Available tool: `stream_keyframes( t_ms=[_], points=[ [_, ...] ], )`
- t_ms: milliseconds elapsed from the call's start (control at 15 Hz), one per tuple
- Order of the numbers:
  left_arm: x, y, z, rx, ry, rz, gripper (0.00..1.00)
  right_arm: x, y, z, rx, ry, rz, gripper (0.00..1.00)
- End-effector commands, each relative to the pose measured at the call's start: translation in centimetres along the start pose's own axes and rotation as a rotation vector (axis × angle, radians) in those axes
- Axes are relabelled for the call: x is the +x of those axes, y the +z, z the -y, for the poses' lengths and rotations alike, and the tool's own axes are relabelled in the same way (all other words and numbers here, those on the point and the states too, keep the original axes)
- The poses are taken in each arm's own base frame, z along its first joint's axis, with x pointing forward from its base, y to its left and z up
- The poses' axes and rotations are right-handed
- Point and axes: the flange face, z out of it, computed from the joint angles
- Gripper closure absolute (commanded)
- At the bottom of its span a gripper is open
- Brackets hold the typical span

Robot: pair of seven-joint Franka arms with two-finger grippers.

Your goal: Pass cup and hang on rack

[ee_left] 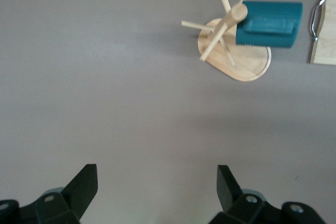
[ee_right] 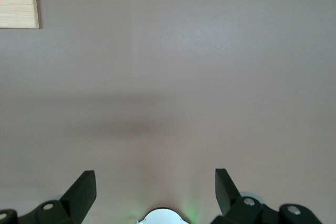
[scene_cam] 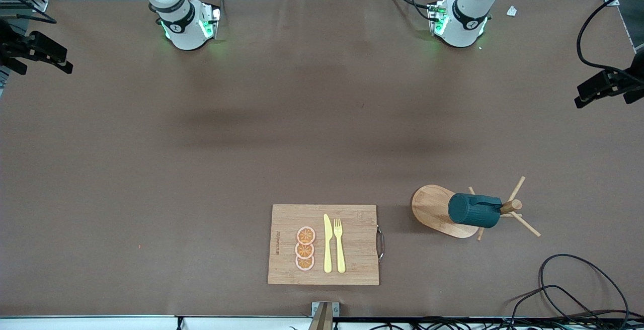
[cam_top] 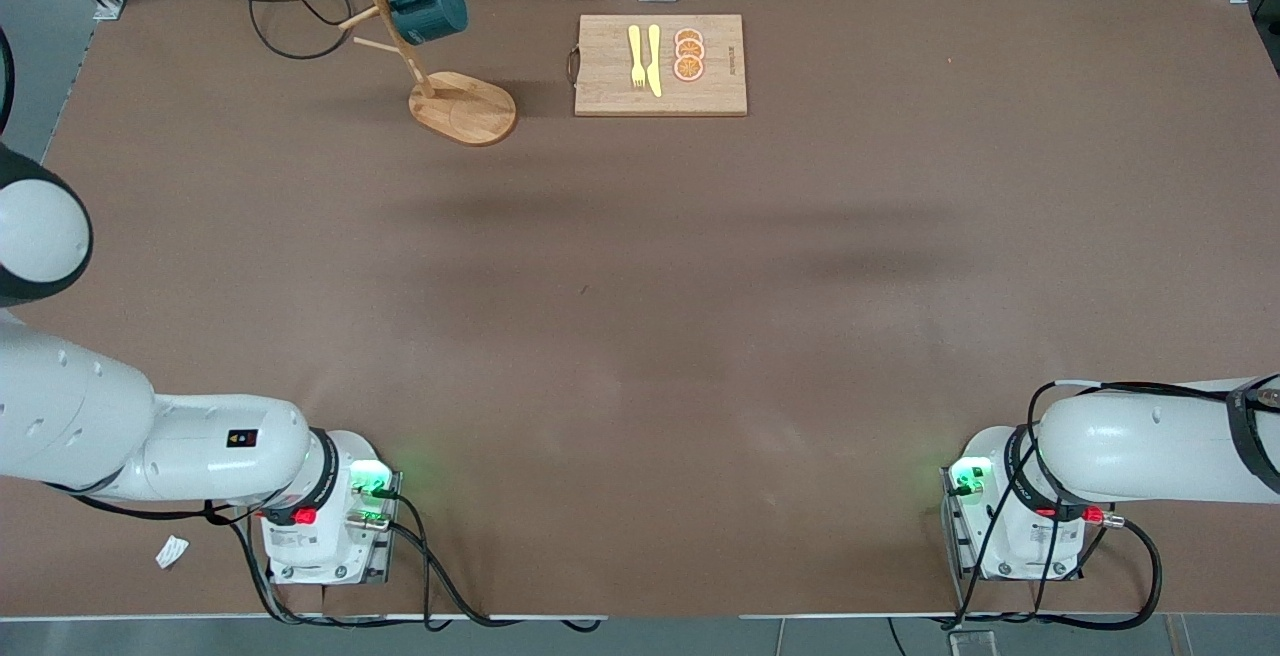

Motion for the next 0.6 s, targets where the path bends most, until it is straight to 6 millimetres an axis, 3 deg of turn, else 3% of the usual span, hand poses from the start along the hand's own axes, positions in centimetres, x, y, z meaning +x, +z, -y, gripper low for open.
stream_keyframes(
  t_ms=[0, 532],
  points=[
    [-1.5, -0.1, -0.3, 0.008, 0.036, -0.005, 0.0, -0.5, -0.1, -0.4, 0.007, -0.001, -0.004, 0.0],
    [-2.6, 0.3, -1.6, 0.016, 0.039, 0.001, 0.0, -0.5, -0.1, -0.3, 0.004, -0.003, -0.004, 0.0]
  ],
)
